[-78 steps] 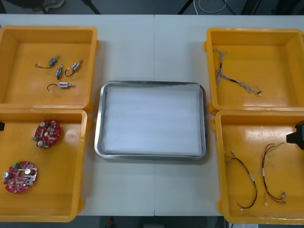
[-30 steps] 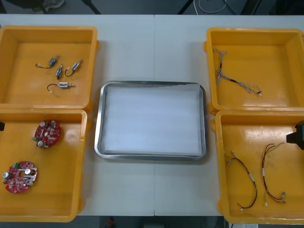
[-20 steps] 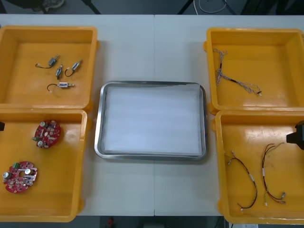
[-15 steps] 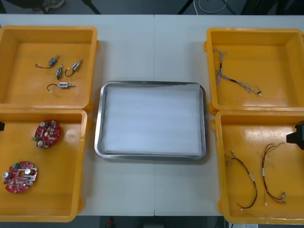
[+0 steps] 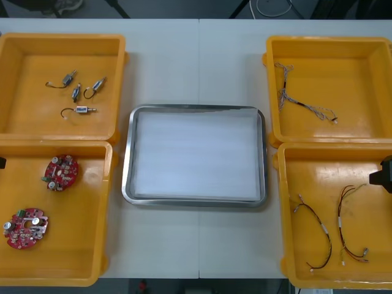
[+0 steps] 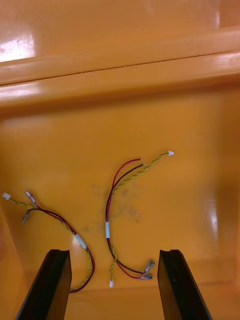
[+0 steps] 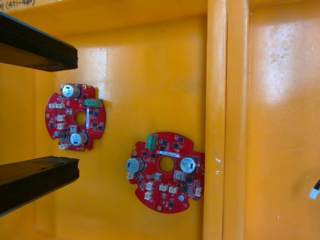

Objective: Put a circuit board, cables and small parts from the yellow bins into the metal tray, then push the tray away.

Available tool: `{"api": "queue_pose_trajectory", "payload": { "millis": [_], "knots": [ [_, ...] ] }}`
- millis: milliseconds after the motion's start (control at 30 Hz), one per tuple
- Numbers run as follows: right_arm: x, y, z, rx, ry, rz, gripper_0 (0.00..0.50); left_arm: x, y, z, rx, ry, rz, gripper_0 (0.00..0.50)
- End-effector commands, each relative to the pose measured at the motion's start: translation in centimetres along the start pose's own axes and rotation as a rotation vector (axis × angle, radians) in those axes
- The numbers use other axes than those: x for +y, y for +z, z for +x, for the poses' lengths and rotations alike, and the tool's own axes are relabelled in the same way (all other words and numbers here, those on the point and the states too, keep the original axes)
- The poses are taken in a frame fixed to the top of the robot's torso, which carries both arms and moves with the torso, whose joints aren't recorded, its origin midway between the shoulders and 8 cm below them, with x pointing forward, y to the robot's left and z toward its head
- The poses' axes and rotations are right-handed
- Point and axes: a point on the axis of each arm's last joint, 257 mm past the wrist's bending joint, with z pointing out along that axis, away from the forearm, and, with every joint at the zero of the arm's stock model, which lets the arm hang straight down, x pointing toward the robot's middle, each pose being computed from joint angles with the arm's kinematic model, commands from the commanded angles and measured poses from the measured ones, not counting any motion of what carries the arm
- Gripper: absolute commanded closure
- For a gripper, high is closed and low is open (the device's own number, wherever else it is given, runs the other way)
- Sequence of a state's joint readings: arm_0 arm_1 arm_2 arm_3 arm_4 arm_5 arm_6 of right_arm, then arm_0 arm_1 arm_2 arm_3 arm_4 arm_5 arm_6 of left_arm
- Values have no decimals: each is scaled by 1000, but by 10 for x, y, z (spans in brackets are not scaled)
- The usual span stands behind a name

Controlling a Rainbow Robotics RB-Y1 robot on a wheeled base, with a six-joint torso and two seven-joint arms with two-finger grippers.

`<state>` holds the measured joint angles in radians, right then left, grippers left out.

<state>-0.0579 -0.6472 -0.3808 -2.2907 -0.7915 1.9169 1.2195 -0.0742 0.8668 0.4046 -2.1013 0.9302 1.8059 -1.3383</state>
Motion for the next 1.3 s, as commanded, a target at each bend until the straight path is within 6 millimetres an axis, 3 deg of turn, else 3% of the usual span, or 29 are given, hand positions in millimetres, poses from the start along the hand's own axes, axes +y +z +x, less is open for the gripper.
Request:
{"api": "queue_pose_trajectory", "payload": {
  "millis": [33,133,500,700,867,1300],
  "knots": [
    [-5,-14,-14,-38,-88,38,0,-7,17,24,52,21,18,0],
    [-6,-23,-27,-71,-96,50,0,-9,18,24,49,20,21,0],
    [-5,-16,-11,-83,-69,67,0,-11,18,22,31,29,30,0],
    [-1,-11,26,-42,-77,58,0,-16,26,24,-14,32,49,0],
    [-3,-3,57,5,-82,57,0,-19,38,38,4,38,57,0],
    [3,36,64,-109,-104,81,0,-32,71,79,41,54,87,0]
  ]
}}
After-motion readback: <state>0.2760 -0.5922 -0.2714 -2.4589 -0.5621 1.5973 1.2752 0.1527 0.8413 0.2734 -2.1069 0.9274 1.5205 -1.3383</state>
